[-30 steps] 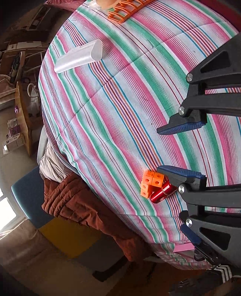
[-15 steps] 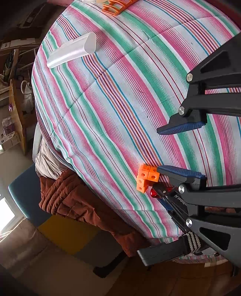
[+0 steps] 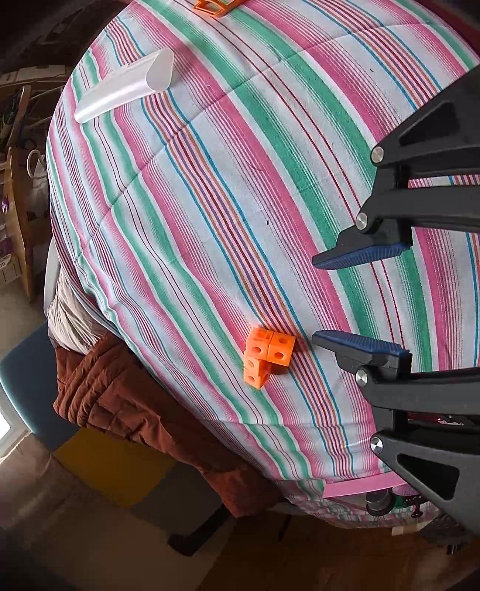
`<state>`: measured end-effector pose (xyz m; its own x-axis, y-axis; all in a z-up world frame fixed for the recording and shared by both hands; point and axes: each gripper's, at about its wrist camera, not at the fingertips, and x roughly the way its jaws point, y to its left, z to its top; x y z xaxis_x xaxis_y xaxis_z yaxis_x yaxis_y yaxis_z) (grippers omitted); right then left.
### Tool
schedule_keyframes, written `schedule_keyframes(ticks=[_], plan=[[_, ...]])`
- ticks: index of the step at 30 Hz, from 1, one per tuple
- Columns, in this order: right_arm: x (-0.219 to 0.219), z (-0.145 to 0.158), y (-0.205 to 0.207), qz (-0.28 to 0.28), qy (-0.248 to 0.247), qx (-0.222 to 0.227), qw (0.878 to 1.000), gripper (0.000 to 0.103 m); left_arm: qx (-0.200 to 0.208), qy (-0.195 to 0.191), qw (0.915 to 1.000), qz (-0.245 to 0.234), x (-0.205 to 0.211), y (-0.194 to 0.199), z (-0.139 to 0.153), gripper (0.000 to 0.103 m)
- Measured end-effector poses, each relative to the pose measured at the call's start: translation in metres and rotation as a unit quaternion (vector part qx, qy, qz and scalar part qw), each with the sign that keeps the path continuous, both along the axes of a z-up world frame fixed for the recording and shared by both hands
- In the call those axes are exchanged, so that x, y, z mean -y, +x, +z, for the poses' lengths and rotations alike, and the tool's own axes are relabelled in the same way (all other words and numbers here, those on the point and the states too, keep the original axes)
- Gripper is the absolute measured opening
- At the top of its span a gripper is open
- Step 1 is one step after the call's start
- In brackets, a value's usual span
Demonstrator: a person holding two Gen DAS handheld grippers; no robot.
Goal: Organize rigid objects
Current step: 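Grasp the red cylinder with the left gripper and lift it, then grasp the orange linked cubes with the right gripper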
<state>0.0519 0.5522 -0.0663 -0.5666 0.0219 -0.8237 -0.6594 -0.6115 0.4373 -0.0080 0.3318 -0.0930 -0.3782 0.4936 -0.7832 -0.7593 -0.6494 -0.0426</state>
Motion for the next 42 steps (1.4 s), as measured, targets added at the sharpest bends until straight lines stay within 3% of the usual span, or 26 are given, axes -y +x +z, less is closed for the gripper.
schedule_keyframes(ticks=[5, 7, 9, 14, 19, 25, 26, 27, 28, 32, 37, 42], plan=[[0.02, -0.002, -0.015, 0.048, 0.013, 0.0, 0.999, 0.047, -0.015, 0.006, 0.9998, -0.01, 0.003, 0.003, -0.002, 0.026], [0.025, -0.003, -0.023, 0.06, 0.018, 0.005, 0.998, 0.06, -0.018, 0.01, 0.9997, -0.011, 0.003, 0.002, -0.002, 0.026], [0.023, -0.004, -0.033, 0.059, 0.017, 0.006, 0.998, 0.069, -0.017, 0.016, 0.9997, -0.011, 0.003, 0.001, -0.003, 0.026], [0.012, -0.004, -0.072, 0.037, 0.011, 0.015, 0.999, 0.078, -0.011, 0.027, 0.9995, -0.01, 0.005, 0.0, -0.005, 0.026], [0.004, -0.008, -0.11, 0.002, 0.027, 0.053, 0.998, 0.079, 0.002, 0.041, 0.9991, -0.009, 0.007, -0.006, -0.005, 0.026], [0.004, -0.026, -0.137, -0.002, 0.044, 0.098, 0.994, 0.079, 0.003, 0.044, 0.999, -0.008, 0.006, -0.008, -0.005, 0.026], [0.005, -0.03, -0.139, 0.002, 0.044, 0.103, 0.994, 0.075, 0.004, 0.045, 0.999, -0.008, 0.007, -0.008, -0.005, 0.026], [0.005, -0.031, -0.139, 0.001, 0.06, 0.111, 0.992, 0.064, 0.005, 0.046, 0.9989, -0.008, 0.007, -0.009, -0.005, 0.026], [0.006, -0.03, -0.138, 0.004, 0.076, 0.115, 0.99, 0.064, 0.007, 0.048, 0.9988, -0.008, 0.007, -0.009, -0.005, 0.026], [0.019, -0.027, -0.127, 0.076, 0.092, 0.117, 0.986, 0.064, 0.006, 0.049, 0.9988, -0.008, 0.006, -0.013, -0.005, 0.026], [0.043, -0.03, -0.079, 0.152, 0.081, 0.113, 0.979, 0.064, 0.001, 0.045, 0.9989, -0.007, 0.002, -0.014, -0.005, 0.026], [0.061, -0.031, -0.044, 0.158, 0.122, 0.088, 0.976, 0.064, -0.011, 0.036, 0.9993, -0.006, 0.005, -0.001, -0.004, 0.026]])
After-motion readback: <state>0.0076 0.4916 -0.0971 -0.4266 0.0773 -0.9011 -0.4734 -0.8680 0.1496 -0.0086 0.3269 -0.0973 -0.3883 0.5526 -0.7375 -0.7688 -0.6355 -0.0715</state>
